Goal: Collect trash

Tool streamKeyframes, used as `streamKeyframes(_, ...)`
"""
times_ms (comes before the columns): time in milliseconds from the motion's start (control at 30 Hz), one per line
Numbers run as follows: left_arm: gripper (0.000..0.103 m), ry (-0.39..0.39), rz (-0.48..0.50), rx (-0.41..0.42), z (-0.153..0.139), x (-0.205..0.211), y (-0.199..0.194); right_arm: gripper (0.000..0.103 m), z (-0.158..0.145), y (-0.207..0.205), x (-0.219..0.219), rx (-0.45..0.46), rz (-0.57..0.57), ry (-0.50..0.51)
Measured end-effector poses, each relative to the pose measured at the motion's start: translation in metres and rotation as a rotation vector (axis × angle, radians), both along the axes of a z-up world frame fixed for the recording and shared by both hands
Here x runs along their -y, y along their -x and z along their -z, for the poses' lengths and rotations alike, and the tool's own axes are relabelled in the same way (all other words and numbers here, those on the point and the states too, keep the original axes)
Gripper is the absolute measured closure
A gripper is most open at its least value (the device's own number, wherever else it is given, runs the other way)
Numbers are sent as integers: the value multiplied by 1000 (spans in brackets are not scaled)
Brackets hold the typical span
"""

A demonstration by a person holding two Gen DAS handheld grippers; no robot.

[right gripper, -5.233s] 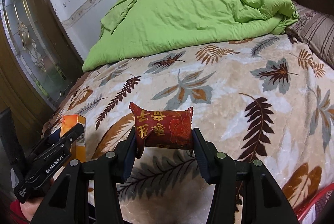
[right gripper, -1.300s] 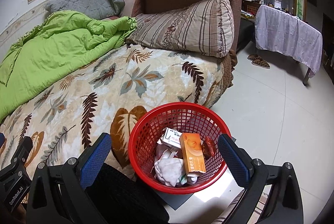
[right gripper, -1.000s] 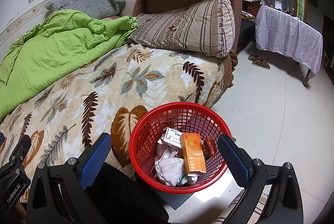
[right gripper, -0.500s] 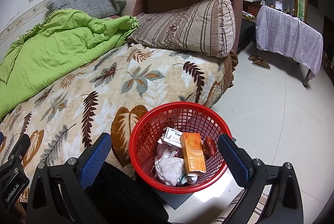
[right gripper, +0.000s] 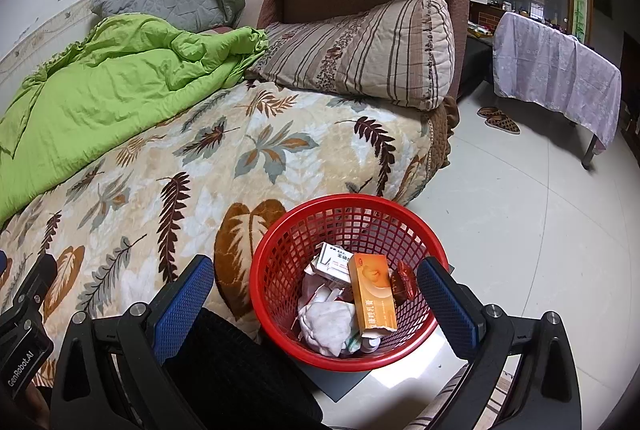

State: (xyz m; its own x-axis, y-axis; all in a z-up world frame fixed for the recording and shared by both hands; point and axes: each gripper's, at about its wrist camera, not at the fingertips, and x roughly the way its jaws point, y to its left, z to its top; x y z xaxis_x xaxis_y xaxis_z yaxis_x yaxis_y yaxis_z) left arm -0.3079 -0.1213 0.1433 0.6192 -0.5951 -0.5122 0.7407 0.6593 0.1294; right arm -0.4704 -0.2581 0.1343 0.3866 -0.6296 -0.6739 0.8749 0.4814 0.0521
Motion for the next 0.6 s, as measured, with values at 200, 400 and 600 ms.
streamKeyframes(200, 2, 2, -3, -10, 1, 0, -1, 0, 1, -2, -1, -4, -5, 0)
streamKeyframes(400, 2, -2, -83, -90, 11, -8, -21, 0, 9, -28, 0, -27, -113, -8)
streamKeyframes(600, 2, -7, -349, -233, 34, -50, -82, 0, 12, -98, -9, -78, -301, 17)
